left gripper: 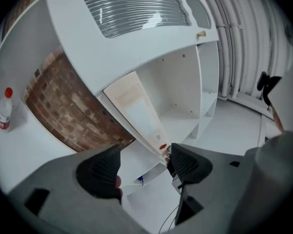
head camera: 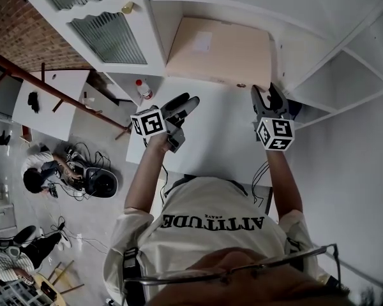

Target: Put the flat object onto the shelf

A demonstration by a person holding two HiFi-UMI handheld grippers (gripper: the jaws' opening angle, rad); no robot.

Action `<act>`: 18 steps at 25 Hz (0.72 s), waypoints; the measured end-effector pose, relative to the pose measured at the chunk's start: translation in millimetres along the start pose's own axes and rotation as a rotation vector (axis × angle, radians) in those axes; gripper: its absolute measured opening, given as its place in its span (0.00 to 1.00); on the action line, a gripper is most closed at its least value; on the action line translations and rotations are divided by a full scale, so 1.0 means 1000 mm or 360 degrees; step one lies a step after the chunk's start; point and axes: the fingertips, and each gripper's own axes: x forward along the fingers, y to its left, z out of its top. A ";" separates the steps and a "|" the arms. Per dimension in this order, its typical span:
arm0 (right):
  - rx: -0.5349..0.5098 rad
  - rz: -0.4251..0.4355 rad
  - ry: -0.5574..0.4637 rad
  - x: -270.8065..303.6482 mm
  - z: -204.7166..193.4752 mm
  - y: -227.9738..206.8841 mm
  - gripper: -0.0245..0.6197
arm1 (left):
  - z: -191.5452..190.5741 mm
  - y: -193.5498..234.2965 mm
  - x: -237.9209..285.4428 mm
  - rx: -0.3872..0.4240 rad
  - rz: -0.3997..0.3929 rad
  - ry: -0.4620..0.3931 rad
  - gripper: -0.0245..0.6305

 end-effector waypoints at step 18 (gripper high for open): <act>0.0035 -0.0019 0.0059 0.015 0.001 -0.011 0.38 | -0.011 0.013 -0.034 0.0203 0.0099 0.0067 0.45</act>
